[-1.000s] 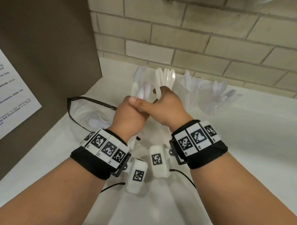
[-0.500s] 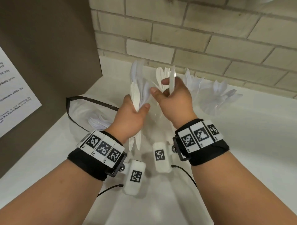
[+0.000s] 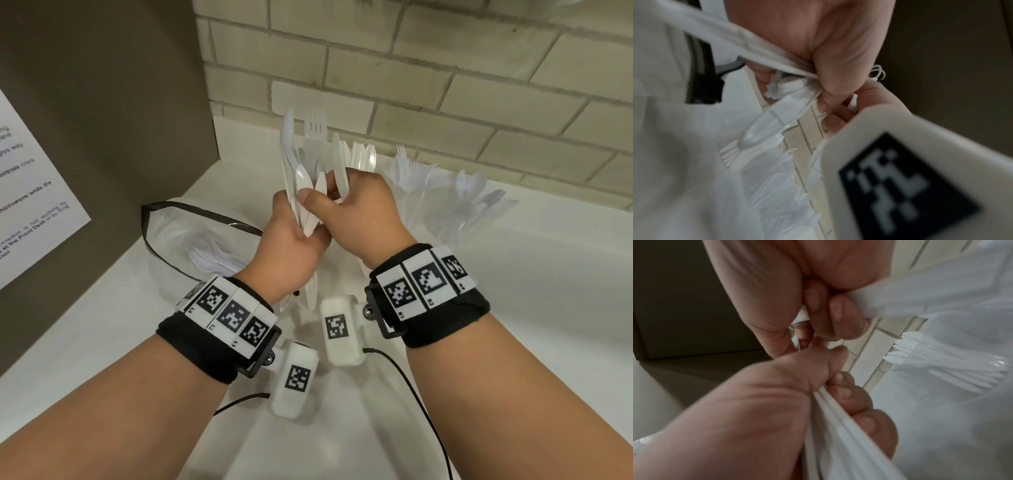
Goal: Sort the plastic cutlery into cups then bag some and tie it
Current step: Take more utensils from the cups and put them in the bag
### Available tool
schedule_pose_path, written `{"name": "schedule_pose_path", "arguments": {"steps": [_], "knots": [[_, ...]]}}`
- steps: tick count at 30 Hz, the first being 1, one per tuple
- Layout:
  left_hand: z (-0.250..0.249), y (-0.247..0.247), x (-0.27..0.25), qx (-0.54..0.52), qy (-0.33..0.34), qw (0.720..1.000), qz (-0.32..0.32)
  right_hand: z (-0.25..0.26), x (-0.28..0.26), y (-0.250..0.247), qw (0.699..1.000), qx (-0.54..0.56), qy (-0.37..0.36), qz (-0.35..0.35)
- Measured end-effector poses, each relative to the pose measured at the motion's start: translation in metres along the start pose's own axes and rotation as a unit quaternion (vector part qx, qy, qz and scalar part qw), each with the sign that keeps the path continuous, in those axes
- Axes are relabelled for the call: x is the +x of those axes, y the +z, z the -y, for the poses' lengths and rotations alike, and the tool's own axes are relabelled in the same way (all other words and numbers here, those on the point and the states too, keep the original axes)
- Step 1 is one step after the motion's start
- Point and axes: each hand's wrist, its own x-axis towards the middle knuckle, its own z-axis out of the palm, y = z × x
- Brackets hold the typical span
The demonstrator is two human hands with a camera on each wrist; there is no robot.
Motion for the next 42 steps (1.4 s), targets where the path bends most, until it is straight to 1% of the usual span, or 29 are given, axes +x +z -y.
{"name": "schedule_pose_path", "arguments": {"steps": [2, 5, 8, 12, 14, 16, 18, 19, 20, 23, 28, 31, 34, 38, 40, 42], "knots": [[-0.001, -0.001, 0.0, -0.046, 0.002, 0.999, 0.003, 0.0, -0.001, -0.002, 1.0, 0.014, 0.0, 0.017], [-0.003, -0.003, -0.001, -0.104, 0.007, 0.994, 0.04, 0.0, -0.002, -0.004, 0.999, 0.024, -0.009, 0.024], [-0.006, -0.006, -0.001, -0.136, 0.014, 0.987, 0.079, 0.0, -0.003, -0.005, 0.999, 0.021, -0.018, 0.027], [-0.006, -0.006, -0.002, -0.18, 0.008, 0.979, 0.097, 0.0, -0.003, -0.006, 0.999, 0.028, -0.025, 0.039], [-0.005, -0.007, -0.001, -0.235, -0.02, 0.966, 0.103, -0.001, -0.004, -0.007, 0.998, 0.041, -0.024, 0.051], [-0.006, -0.008, 0.001, -0.309, -0.049, 0.941, 0.125, -0.003, -0.004, -0.008, 0.996, 0.061, -0.013, 0.061], [-0.007, -0.009, 0.001, -0.359, -0.049, 0.918, 0.16, -0.006, -0.005, -0.007, 0.995, 0.076, -0.002, 0.066], [-0.007, -0.009, 0.002, -0.36, -0.049, 0.916, 0.169, -0.007, -0.005, -0.007, 0.994, 0.082, -0.001, 0.068], [-0.007, -0.009, 0.003, -0.353, -0.054, 0.92, 0.162, -0.008, -0.005, -0.006, 0.994, 0.087, -0.002, 0.072], [-0.004, -0.01, 0.005, -0.335, -0.067, 0.933, 0.113, -0.01, -0.006, -0.004, 0.991, 0.101, -0.005, 0.085], [-0.003, -0.01, 0.003, -0.315, -0.071, 0.941, 0.104, -0.015, -0.007, -0.001, 0.987, 0.13, 0.019, 0.093], [-0.003, -0.014, 0.005, -0.311, -0.07, 0.944, 0.09, -0.018, -0.006, -0.003, 0.983, 0.166, 0.022, 0.07], [0.0, -0.017, 0.007, -0.291, -0.088, 0.951, 0.05, -0.017, -0.005, -0.011, 0.967, 0.244, 0.061, 0.04], [0.005, -0.015, 0.008, -0.232, -0.082, 0.969, 0.021, -0.018, -0.001, -0.016, 0.962, 0.264, 0.075, 0.005], [0.007, -0.012, 0.007, -0.176, -0.066, 0.982, 0.005, -0.016, -0.001, -0.015, 0.964, 0.257, 0.072, -0.007], [0.007, -0.01, 0.008, -0.122, -0.054, 0.991, -0.009, -0.012, -0.001, -0.015, 0.958, 0.275, 0.078, -0.01]]}}
